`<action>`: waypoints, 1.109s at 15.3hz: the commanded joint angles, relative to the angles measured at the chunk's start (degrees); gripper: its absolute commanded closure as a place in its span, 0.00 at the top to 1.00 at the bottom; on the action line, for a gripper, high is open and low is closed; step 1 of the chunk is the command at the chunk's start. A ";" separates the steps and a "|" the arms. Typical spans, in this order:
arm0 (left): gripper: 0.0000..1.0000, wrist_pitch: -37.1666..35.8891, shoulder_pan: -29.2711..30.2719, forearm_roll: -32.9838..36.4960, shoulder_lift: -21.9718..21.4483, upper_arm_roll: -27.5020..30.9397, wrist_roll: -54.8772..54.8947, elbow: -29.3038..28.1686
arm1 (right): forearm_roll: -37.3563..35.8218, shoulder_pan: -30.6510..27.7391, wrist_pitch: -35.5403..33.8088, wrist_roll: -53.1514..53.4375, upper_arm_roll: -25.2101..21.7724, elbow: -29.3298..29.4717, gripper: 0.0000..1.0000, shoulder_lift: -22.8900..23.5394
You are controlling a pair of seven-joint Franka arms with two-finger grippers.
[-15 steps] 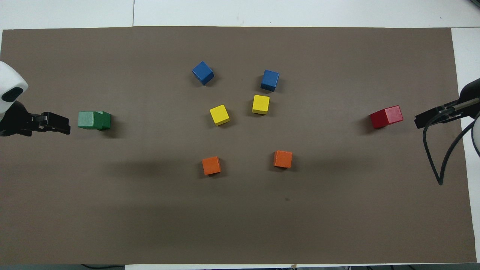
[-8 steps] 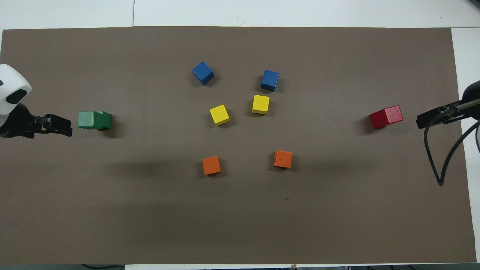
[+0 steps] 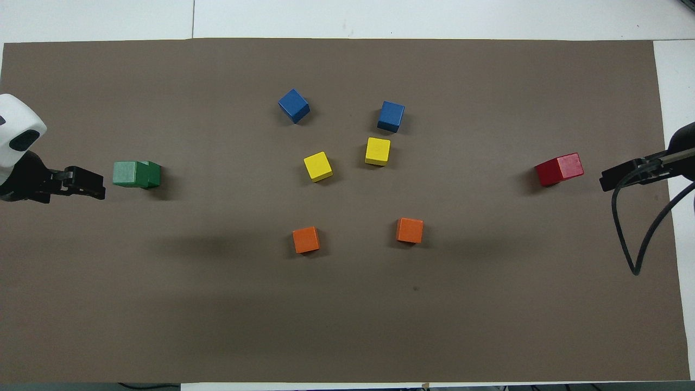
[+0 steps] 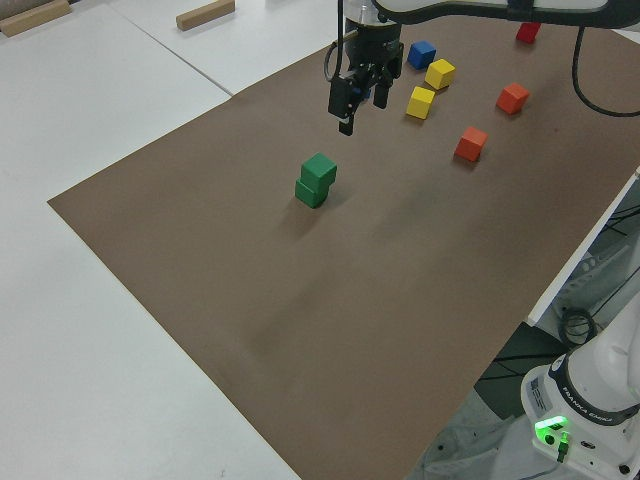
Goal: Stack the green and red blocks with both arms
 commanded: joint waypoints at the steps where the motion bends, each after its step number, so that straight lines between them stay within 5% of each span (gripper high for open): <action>1: 1.00 -2.28 -0.76 -0.88 0.00 0.66 -0.80 0.65 | 1.21 -0.16 0.84 1.42 0.27 -1.81 1.00 -1.61; 17: 1.00 -8.08 -2.43 -0.88 0.17 0.31 -3.26 7.94 | 1.21 0.10 2.78 3.71 0.45 -1.81 1.00 -1.53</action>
